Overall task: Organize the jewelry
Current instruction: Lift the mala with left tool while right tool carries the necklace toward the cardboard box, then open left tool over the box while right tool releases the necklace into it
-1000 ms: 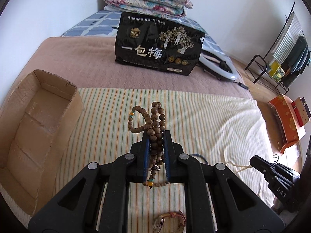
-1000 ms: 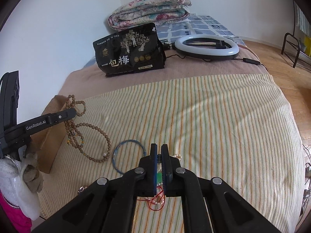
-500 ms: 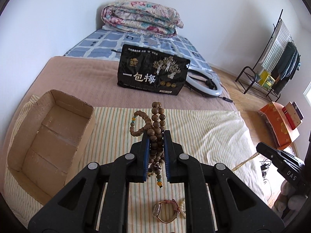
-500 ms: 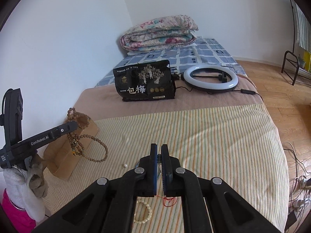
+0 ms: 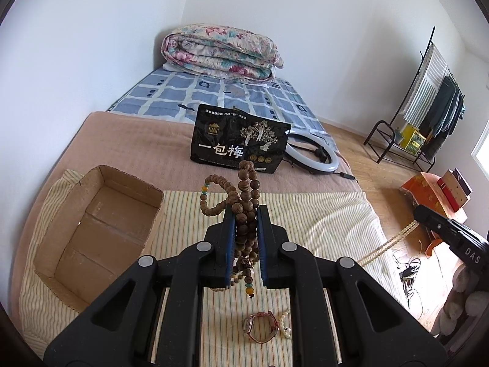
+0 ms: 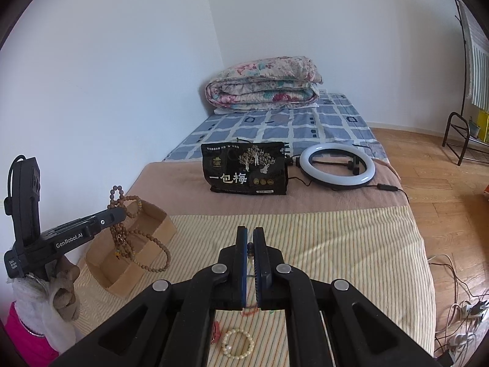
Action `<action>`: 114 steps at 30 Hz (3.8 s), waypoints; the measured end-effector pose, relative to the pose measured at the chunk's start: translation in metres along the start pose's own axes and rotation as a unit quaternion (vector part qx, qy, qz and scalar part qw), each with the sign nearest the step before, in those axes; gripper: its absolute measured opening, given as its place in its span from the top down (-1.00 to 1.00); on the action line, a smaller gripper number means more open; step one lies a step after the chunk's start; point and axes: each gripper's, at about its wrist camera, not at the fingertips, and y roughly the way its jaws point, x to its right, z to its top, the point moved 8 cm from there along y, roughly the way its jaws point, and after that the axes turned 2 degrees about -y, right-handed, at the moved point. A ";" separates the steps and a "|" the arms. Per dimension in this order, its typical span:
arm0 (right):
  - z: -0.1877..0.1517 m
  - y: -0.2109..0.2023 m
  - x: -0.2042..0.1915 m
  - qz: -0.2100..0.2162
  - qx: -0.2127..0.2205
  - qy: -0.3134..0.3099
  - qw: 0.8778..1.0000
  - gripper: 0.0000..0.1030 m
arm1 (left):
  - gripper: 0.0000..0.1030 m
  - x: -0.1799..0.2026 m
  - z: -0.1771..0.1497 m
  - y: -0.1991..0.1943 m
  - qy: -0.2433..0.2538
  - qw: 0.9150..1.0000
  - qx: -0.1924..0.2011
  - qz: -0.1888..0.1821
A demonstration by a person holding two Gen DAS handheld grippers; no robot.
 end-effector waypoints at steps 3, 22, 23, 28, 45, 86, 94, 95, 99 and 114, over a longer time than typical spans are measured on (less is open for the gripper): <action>0.007 -0.009 -0.006 0.001 0.010 -0.007 1.000 0.98 | 0.79 0.000 0.000 -0.006 0.000 1.000 0.004 0.001; 0.009 -0.005 -0.019 0.007 0.005 -0.022 1.000 0.98 | 0.79 -0.015 0.010 -0.025 -0.009 1.000 0.016 0.006; 0.011 -0.005 -0.022 0.008 0.005 -0.025 1.000 0.98 | 0.79 -0.018 0.010 -0.025 -0.010 1.000 0.016 0.007; 0.019 -0.003 -0.041 0.018 0.009 -0.035 0.999 0.98 | 0.79 -0.036 0.012 -0.028 -0.017 1.000 0.019 0.015; 0.057 0.025 -0.158 0.079 0.017 -0.087 0.993 0.98 | 0.79 -0.131 0.027 -0.054 -0.052 0.996 0.043 0.054; 0.011 0.195 -0.254 0.108 -0.094 -0.100 0.985 -0.21 | -0.09 -0.258 -0.032 -0.013 -0.118 0.987 -0.021 0.104; 0.000 0.193 -0.232 0.095 -0.101 -0.083 0.987 -0.37 | -0.09 -0.255 -0.037 -0.015 -0.118 0.987 -0.020 0.107; 0.000 0.191 -0.229 0.095 -0.099 -0.081 0.987 -0.40 | -0.09 -0.253 -0.036 -0.016 -0.116 0.987 -0.019 0.108; 0.003 0.177 -0.215 0.089 -0.088 -0.073 0.989 -0.51 | -0.09 -0.242 -0.035 -0.023 -0.108 0.989 -0.011 0.102; 0.001 0.095 -0.138 0.044 -0.036 -0.087 0.995 -0.72 | -0.09 -0.157 -0.041 -0.029 -0.047 0.997 -0.011 0.054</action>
